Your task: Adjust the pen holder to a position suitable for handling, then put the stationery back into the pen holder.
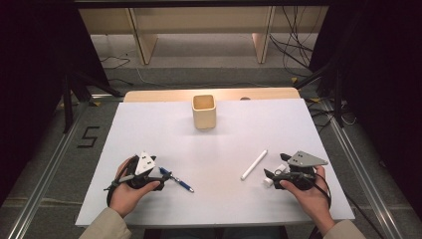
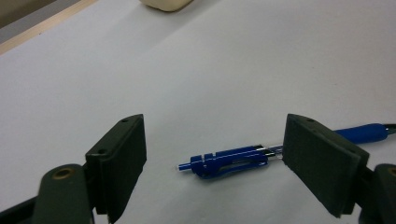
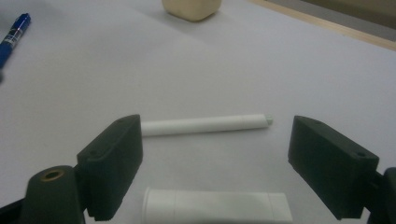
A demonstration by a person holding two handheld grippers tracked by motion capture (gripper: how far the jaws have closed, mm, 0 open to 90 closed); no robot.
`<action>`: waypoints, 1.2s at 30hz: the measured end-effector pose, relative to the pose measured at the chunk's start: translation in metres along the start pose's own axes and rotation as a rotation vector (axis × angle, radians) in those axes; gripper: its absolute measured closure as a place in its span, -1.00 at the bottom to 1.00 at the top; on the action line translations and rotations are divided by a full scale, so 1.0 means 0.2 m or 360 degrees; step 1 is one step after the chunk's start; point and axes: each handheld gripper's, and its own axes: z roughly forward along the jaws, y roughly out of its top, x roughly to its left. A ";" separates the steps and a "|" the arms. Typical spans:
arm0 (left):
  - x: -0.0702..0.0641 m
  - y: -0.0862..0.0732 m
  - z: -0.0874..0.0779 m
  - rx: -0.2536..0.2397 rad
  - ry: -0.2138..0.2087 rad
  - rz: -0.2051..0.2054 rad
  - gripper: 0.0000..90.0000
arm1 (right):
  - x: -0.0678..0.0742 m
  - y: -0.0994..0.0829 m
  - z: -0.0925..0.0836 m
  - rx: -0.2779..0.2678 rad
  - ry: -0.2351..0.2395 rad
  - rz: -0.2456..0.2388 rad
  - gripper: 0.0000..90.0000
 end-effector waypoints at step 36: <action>0.05 0.10 -0.03 0.0027 -0.0129 0.0165 -0.33 | 0.00 0.02 0.01 -0.0024 0.0013 -0.0013 -0.60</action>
